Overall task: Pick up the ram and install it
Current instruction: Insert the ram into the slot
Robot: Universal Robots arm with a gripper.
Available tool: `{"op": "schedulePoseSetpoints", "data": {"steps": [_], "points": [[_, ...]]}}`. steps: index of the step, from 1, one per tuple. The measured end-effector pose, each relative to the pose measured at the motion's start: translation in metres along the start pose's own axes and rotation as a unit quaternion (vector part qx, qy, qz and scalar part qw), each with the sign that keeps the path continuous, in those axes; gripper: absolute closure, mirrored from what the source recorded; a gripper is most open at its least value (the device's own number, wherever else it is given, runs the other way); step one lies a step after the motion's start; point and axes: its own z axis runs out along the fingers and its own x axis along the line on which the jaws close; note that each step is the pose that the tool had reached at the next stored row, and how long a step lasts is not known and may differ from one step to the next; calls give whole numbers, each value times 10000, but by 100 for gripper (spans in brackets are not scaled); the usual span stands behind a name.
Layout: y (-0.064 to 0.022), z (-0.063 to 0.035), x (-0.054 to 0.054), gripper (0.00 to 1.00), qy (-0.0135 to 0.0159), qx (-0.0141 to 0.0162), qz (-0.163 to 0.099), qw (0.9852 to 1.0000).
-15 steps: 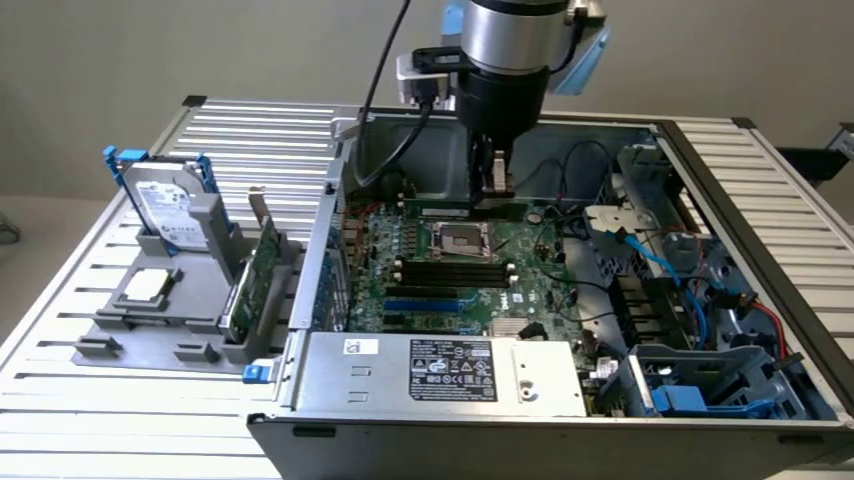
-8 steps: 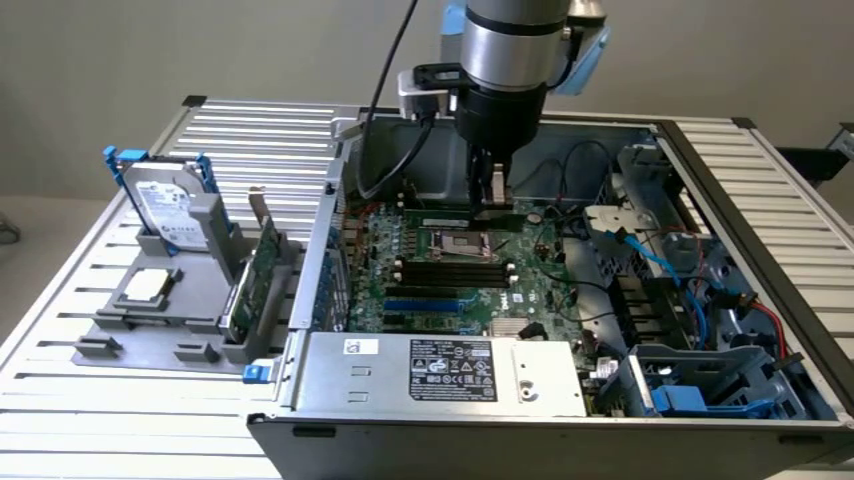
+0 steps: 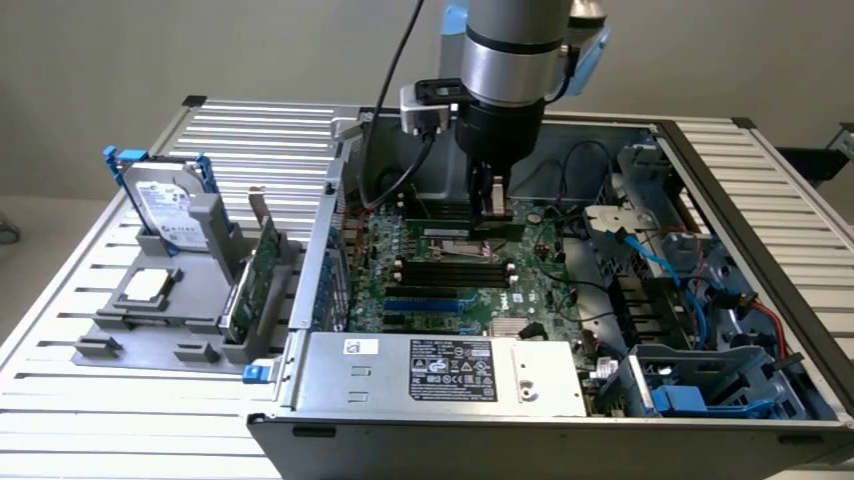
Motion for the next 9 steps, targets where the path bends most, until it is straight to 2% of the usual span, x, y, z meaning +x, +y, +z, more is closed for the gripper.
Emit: {"op": "schedulePoseSetpoints", "data": {"steps": [4,9], "points": [[-6,68,-1,86,10,-12,1,10000],[-21,143,-1,86,21,-45,-6,10000]]}}
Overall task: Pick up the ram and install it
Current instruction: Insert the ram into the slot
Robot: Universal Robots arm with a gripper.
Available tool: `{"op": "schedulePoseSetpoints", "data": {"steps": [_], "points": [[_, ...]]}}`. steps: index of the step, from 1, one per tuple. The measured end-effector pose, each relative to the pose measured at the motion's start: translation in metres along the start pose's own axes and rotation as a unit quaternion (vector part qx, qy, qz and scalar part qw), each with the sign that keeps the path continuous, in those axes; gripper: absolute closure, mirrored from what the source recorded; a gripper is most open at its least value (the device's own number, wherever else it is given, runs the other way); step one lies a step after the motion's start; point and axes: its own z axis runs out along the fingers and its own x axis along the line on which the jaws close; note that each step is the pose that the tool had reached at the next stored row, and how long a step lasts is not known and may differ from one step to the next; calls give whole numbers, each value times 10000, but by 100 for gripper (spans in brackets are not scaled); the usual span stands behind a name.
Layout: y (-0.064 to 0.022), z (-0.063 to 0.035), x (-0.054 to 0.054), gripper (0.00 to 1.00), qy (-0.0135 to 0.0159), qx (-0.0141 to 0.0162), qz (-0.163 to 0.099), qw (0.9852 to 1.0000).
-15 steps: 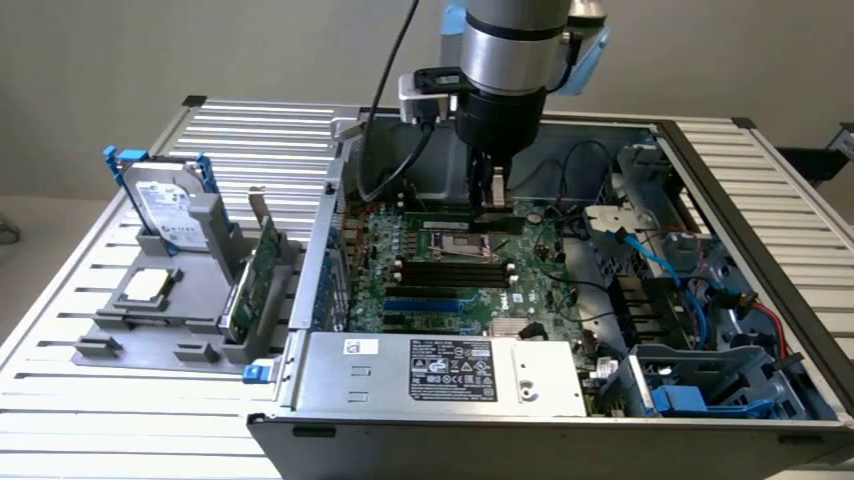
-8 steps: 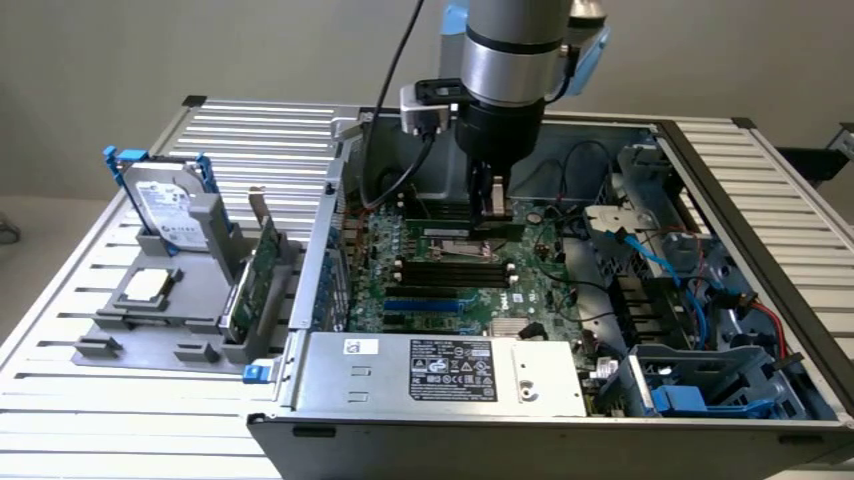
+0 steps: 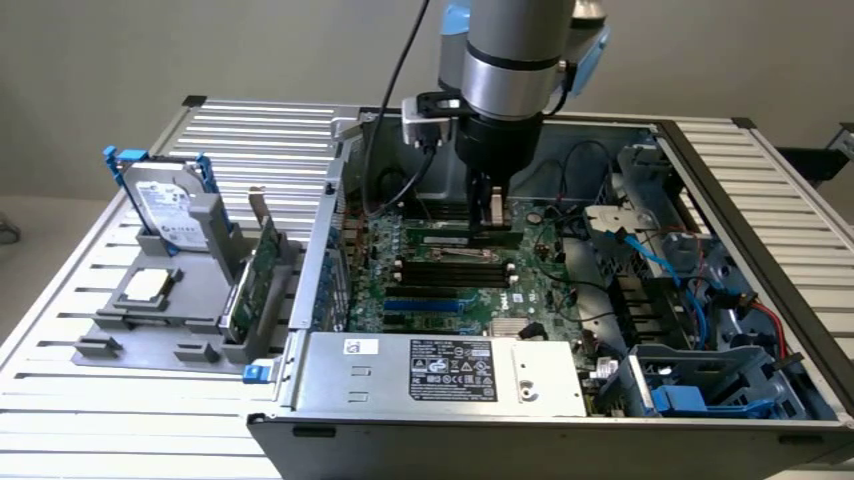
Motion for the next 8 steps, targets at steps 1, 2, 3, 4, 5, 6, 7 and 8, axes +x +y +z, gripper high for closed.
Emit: {"op": "schedulePoseSetpoints", "data": {"steps": [1,2,3,4,5,6,7,8], "points": [[-3,18,0,86,0,-1,-1,10000],[-4,36,-1,86,2,-3,-1,10000],[-4,53,-1,86,4,-5,0,10000],[-4,72,-1,86,7,-5,0,10000],[-4,90,-1,86,8,-5,-1,10000],[-4,108,-2,86,8,-5,-1,10000],[-4,126,-2,86,9,-5,-1,10000],[-3,144,-2,86,9,-5,-1,10000]]}}
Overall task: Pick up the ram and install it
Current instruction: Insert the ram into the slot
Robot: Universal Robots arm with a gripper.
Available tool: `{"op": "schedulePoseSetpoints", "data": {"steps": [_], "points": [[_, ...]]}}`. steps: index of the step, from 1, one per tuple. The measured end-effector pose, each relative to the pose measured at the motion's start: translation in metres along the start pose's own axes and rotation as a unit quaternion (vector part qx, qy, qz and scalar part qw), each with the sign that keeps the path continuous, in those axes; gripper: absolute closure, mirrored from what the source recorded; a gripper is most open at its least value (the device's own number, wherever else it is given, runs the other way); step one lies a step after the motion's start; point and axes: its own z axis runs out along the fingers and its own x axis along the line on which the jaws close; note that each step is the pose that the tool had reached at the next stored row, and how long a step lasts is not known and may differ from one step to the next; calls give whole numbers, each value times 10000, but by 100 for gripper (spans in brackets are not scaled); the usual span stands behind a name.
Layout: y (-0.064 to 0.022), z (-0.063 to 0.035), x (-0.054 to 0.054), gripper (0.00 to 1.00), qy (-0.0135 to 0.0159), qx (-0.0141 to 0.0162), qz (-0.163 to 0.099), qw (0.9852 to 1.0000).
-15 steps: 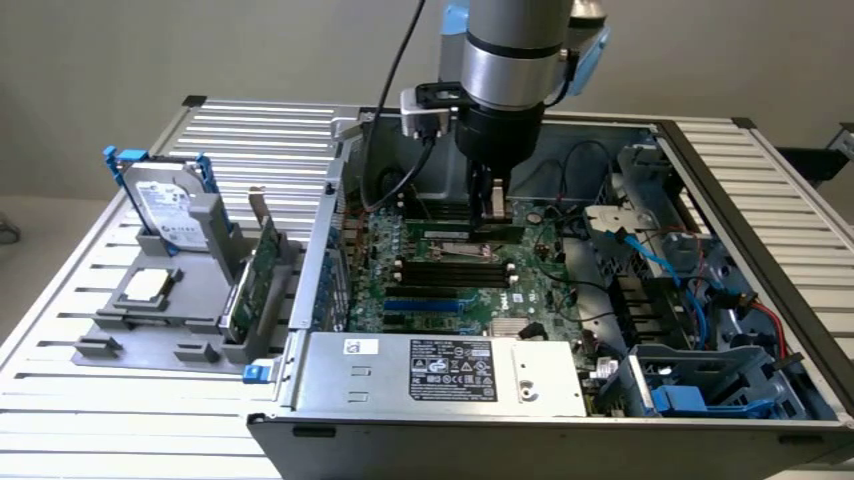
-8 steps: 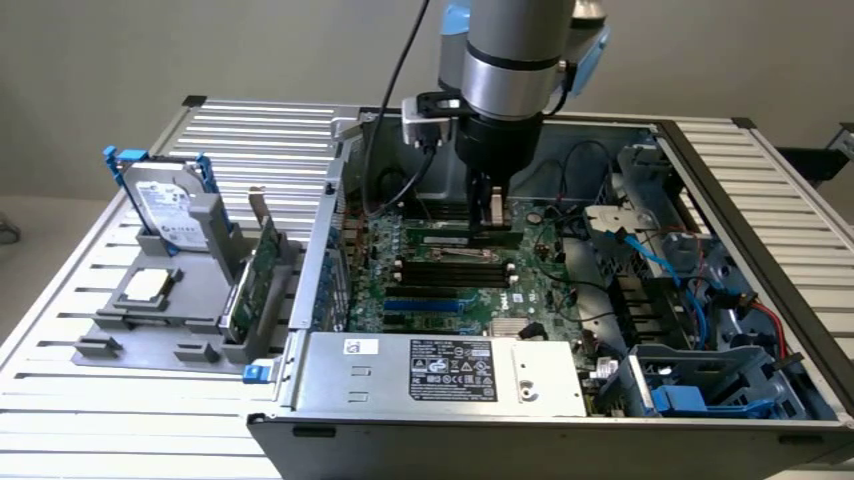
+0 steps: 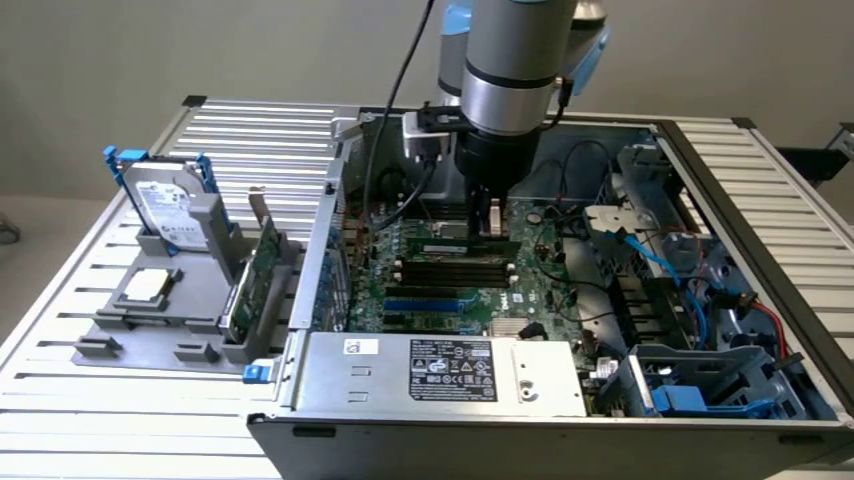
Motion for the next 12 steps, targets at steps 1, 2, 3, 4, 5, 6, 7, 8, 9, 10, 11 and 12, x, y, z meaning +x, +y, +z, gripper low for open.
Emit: {"op": "schedulePoseSetpoints", "data": {"steps": [1,2,3,4,5,6,7,8,9,10,11,12], "points": [[2,18,-1,86,-1,0,-1,10000],[5,37,-1,86,0,0,-2,10000],[11,55,-1,86,0,0,-4,10000],[18,73,-2,86,0,0,-5,10000],[26,90,-3,86,0,0,-6,10000],[32,110,-4,86,-1,0,-8,10000],[36,128,-4,86,0,0,-15,10000],[39,146,-4,86,0,0,-27,10000],[41,164,-5,86,0,1,-41,10000],[44,182,-5,86,0,1,-57,10000],[47,201,-6,86,0,1,-74,10000],[50,219,-7,86,0,2,-85,10000]]}}
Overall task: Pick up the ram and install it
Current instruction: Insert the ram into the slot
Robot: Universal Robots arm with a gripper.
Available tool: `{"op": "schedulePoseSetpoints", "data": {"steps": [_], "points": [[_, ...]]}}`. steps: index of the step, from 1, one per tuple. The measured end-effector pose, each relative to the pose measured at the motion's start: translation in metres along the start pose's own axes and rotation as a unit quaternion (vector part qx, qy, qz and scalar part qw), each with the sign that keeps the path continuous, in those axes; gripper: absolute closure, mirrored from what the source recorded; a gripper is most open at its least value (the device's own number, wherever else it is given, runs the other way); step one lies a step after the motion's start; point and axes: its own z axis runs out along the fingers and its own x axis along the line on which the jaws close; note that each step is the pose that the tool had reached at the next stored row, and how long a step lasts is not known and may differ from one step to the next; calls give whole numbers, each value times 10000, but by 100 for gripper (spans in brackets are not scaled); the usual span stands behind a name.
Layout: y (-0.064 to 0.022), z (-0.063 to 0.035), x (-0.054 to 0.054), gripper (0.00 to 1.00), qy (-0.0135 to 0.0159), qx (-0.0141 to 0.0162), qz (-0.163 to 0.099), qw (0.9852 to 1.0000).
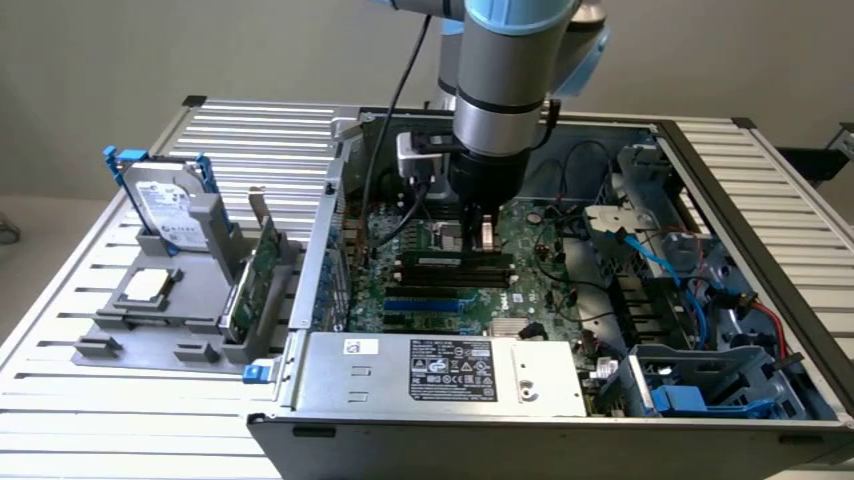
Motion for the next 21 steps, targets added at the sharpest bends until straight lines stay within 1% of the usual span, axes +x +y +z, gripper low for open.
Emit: {"op": "schedulePoseSetpoints", "data": {"steps": [3,9,11,13,14,16,20,21], "points": [[8,54,-9,86,0,0,-7,10000],[4,162,-68,86,0,0,-6,10000],[2,197,-71,86,4,0,-7,10000],[1,206,-71,86,7,-2,-7,10000],[-2,206,-71,86,8,-7,-6,10000],[-8,206,-71,86,6,-26,-7,10000],[-17,184,-71,86,1,-85,-8,10000],[-22,182,-71,86,0,-89,-8,10000]]}}
